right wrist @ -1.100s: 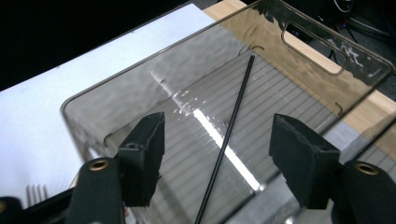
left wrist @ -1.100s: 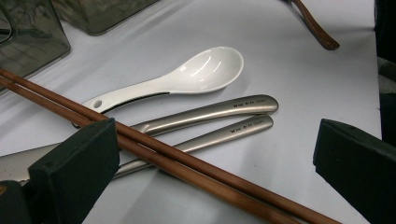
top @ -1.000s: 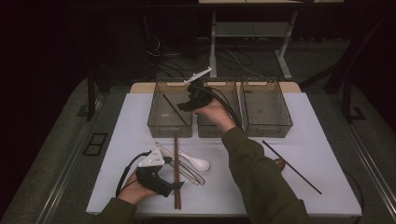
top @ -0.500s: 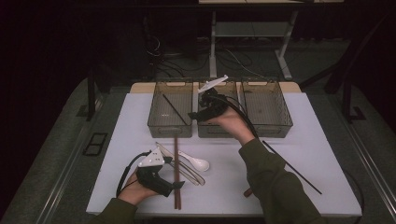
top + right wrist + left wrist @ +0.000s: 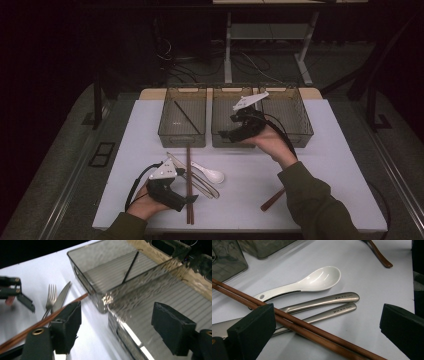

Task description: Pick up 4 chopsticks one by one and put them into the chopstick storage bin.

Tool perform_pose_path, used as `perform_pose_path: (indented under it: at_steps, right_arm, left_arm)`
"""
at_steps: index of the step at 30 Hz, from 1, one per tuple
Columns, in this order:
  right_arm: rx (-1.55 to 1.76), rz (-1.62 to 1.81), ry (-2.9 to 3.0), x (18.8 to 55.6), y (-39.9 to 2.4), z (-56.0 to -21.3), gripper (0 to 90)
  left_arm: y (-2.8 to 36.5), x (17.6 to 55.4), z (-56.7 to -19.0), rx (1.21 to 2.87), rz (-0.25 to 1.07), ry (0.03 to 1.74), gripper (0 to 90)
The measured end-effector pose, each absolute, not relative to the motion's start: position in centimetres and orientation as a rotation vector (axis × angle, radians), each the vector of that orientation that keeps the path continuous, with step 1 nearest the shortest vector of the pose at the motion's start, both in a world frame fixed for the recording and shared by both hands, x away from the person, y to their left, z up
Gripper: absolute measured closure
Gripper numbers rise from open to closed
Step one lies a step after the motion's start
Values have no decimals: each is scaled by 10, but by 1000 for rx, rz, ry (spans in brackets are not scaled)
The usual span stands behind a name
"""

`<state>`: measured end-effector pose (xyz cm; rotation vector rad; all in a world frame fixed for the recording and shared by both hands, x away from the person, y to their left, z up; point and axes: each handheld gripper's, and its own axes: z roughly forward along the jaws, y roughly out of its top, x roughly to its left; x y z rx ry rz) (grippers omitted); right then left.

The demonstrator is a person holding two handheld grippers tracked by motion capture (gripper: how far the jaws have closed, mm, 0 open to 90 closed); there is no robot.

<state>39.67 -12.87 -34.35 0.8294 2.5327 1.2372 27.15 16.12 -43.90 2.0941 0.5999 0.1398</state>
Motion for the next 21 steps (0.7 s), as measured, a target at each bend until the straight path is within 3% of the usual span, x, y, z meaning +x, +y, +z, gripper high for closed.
perform_pose_path:
  at_steps: [21]
  right_arm:
    - [908,1210,2497,356,-207,-368,212]
  left_arm:
    - [162,271,-439,2089,153,616,0]
